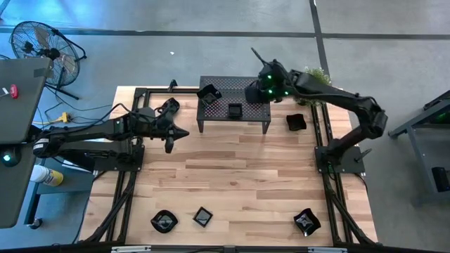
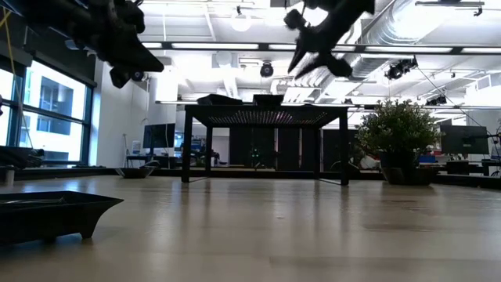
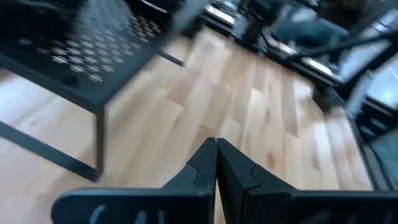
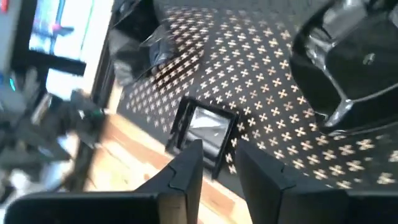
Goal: Pick & Place Mini shaped plates
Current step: Stack the black leaf shaped plate on top of the black leaf shaped plate on the shelf
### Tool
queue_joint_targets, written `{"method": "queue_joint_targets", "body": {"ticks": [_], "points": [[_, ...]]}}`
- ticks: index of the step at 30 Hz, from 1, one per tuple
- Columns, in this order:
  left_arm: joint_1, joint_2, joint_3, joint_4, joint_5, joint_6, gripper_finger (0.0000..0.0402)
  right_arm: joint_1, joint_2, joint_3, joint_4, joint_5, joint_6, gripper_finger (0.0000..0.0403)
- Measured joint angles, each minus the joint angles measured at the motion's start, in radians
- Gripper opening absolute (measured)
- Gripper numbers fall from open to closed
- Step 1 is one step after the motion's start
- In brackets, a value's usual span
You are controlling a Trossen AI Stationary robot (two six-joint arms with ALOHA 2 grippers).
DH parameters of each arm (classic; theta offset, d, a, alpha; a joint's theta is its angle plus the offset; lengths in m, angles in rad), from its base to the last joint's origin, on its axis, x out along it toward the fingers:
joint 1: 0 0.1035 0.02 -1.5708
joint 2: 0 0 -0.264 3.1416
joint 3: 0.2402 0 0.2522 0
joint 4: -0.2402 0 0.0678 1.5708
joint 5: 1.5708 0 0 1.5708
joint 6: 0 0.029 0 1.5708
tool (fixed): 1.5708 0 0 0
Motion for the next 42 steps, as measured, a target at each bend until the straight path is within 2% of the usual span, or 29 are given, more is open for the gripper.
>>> {"method": "queue_joint_targets", "body": {"ticks": [4, 7, 10, 14, 19, 24, 28, 31, 36, 42], "points": [[-0.002, -0.005, 0.03, -0.112, 0.077, 0.015, 0.0001, 0.121, -0.066, 0.0, -0.004, 0.086, -0.135, 0.0049], [-0.037, -0.005, 0.079, -0.249, 0.092, 0.03, 0.0001, 0.241, -0.085, 0.0, 0.0, 0.183, -0.203, 0.001], [-0.115, -0.005, 0.112, -0.347, 0.088, 0.035, 0.0001, 0.353, -0.087, -0.003, 0.036, 0.26, -0.281, 0.0013], [-0.25, 0.004, 0.127, -0.461, 0.082, -0.021, 0.0001, 0.453, -0.1, -0.075, 0.177, 0.246, -0.356, 0.001], [-0.441, 0.052, 0.127, -0.583, 0.068, -0.151, 0.0001, 0.506, -0.146, -0.223, 0.345, 0.204, -0.376, 0.0006], [-0.615, 0.147, 0.127, -0.591, 0.062, -0.261, 0.001, 0.518, -0.217, -0.355, 0.42, 0.203, -0.356, 0.0002], [-0.738, 0.251, 0.127, -0.571, 0.063, -0.354, 0.0051, 0.517, -0.282, -0.435, 0.451, 0.2, -0.32, 0.0005], [-0.82, 0.33, 0.126, -0.486, 0.063, -0.394, 0.0092, 0.517, -0.324, -0.482, 0.474, 0.199, -0.313, 0.0002], [-0.911, 0.469, 0.126, -0.306, 0.064, -0.446, 0.014, 0.517, -0.383, -0.536, 0.525, 0.205, -0.305, 0.0004], [-0.971, 0.633, 0.126, -0.217, 0.063, -0.526, 0.0149, 0.517, -0.413, -0.543, 0.525, 0.222, -0.321, 0.0003]]}}
